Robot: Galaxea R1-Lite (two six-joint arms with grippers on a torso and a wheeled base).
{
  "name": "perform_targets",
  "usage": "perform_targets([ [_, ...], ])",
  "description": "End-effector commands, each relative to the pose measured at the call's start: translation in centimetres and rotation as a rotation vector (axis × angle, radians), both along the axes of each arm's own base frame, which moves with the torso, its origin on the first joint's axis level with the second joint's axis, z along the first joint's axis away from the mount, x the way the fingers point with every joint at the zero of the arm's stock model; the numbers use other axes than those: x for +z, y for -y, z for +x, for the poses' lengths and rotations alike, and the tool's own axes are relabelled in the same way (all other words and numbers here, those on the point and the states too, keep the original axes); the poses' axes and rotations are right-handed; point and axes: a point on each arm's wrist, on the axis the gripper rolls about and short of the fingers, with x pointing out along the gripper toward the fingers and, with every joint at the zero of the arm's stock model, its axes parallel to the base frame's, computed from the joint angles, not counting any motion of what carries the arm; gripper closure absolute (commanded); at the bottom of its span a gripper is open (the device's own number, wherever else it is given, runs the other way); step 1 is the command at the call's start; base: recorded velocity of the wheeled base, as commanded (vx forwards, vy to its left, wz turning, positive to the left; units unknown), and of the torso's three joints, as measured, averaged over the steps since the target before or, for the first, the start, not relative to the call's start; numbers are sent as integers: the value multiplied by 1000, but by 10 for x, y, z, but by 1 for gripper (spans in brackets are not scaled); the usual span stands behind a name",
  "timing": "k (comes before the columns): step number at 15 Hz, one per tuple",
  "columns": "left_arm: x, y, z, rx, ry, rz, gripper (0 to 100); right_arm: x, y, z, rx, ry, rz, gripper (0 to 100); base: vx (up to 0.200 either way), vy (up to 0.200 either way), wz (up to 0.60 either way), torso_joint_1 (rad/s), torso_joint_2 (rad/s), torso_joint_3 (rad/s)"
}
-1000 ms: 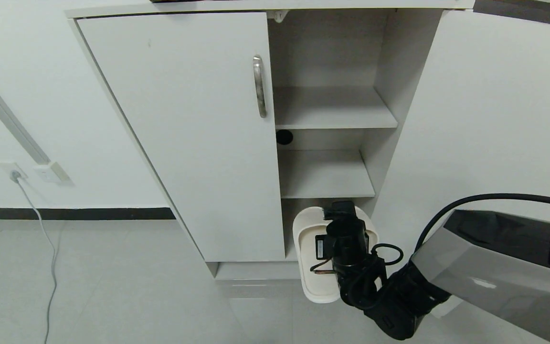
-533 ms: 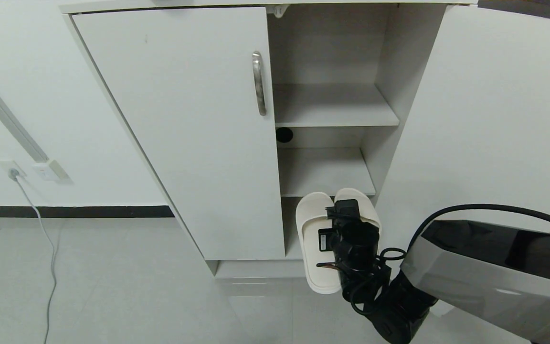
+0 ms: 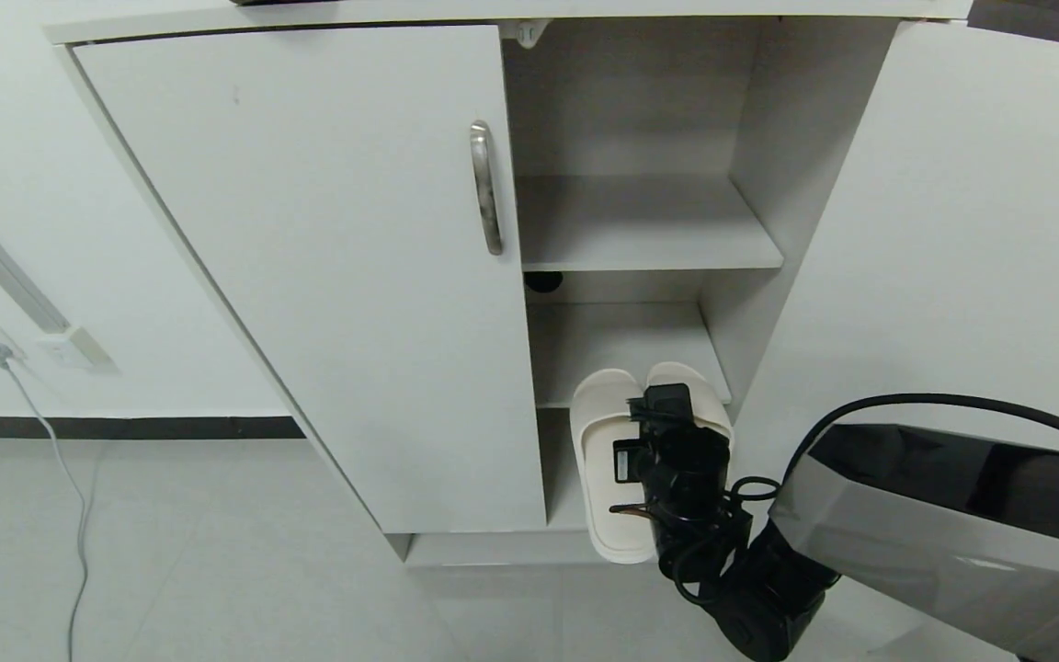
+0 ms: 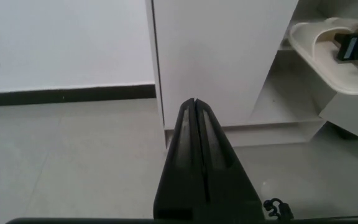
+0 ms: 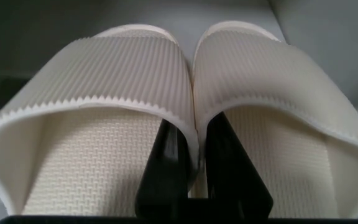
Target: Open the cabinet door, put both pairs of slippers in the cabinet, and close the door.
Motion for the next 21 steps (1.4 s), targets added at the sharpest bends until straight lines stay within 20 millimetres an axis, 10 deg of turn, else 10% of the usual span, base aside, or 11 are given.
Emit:
perform_targets([
  [1,0,0,0,0,-2,0,100,0,0,0,-1,2,1,100,200,0,0,2,2,7],
  [21,0,0,0,3,-2,-2,100,19,-5,96,-39,7,27,100,40,0,0,0,1,0],
])
